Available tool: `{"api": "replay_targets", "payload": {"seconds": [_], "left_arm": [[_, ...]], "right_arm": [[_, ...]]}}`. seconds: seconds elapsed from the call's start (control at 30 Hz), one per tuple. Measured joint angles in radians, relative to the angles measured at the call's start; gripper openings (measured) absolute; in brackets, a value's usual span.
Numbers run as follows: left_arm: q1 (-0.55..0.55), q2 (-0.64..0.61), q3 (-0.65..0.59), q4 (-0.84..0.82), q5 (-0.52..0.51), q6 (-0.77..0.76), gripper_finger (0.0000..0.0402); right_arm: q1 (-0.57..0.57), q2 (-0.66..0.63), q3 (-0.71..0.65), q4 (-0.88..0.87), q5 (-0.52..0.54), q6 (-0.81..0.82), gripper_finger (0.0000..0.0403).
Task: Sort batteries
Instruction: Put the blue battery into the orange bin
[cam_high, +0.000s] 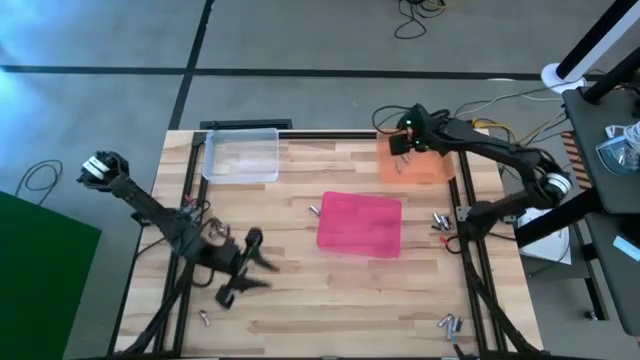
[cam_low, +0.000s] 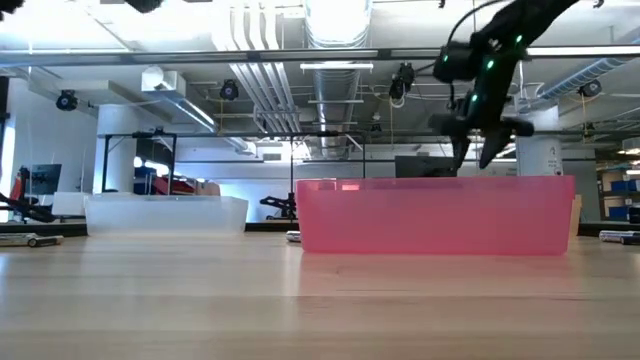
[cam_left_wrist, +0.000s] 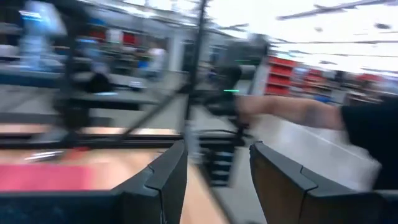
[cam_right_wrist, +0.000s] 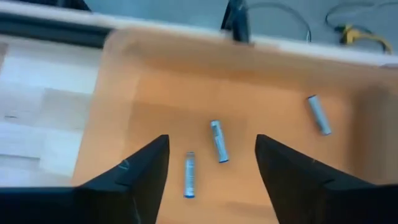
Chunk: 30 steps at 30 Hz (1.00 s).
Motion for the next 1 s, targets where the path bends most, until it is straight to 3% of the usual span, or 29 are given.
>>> {"api": "replay_targets", "payload": {"seconds": [0.13, 0.27, 0.43, 0.57, 0.7, 0.87, 1.0], "left_arm": [[0.099, 0.002, -0.001, -0.001, 0.013, 0.017, 0.0157], [0.161, -0.011, 0.018, -0.008, 0.057, 0.058, 0.0174], [0.21, -0.078, 0.124, -0.164, 0.031, 0.047, 0.0179], [0.251, -0.127, 0.301, -0.44, 0.013, -0.061, 0.0174], [0.3, -0.124, 0.54, -0.653, 0.013, -0.129, 0.0169], [0.313, -0.08, 0.852, -0.968, 0.011, -0.024, 0.0169], [0.313, -0.05, 0.963, -1.043, 0.015, 0.057, 0.0169]], "right_arm": [[0.072, -0.081, -0.007, -0.064, 0.001, -0.041, 0.024], [0.223, -0.152, -0.026, -0.064, -0.001, -0.015, 0.0229], [0.482, -0.225, -0.014, -0.17, -0.06, 0.213, 0.0223], [0.698, -0.249, 0.035, -0.365, -0.194, 0.514, 0.0223], [0.949, -0.252, 0.078, -0.373, -0.281, 0.789, 0.0223], [1.202, -0.174, 0.074, -0.35, -0.273, 1.066, 0.0223], [1.328, -0.059, 0.067, -0.278, -0.348, 1.217, 0.0223]]}}
